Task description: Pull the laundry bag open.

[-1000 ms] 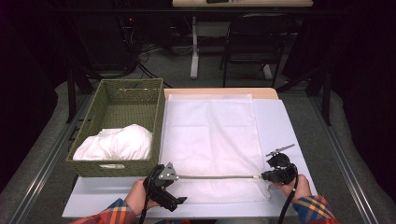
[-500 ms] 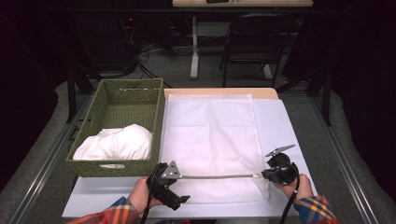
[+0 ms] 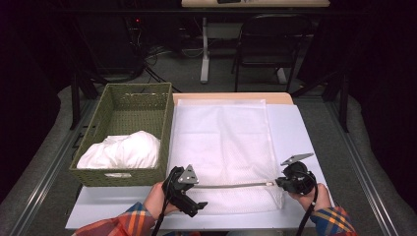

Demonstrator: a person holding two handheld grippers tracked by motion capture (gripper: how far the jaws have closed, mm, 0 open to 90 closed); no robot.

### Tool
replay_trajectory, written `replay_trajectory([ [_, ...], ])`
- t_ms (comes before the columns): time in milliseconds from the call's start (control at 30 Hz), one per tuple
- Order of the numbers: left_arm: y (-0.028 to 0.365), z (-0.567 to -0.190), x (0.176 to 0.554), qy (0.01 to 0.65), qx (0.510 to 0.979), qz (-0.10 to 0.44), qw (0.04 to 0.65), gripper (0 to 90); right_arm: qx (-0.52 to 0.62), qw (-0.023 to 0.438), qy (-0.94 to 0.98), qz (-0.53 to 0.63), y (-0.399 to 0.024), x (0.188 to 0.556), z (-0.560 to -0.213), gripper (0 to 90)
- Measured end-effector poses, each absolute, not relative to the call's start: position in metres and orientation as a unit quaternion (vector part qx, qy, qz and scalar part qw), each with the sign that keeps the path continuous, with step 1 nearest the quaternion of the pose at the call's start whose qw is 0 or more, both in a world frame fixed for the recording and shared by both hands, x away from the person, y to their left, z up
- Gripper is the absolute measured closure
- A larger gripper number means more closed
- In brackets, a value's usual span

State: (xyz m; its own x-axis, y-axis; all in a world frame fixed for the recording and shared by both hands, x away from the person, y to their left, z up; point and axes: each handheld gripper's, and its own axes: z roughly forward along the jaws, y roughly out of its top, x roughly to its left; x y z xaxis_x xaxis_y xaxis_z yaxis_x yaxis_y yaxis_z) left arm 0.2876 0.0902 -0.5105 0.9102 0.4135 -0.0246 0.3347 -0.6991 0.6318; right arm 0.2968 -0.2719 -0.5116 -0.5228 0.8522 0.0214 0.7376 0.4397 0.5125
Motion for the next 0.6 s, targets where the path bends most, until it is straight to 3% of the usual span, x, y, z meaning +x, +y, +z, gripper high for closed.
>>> replay_trajectory([
  [600, 0.053, -0.512, 0.297, 0.178, 0.922, 0.040, 0.340, 0.0, 0.464, 0.125, 0.842, 0.247, -0.272, 0.294, -0.508, 85.5],
])
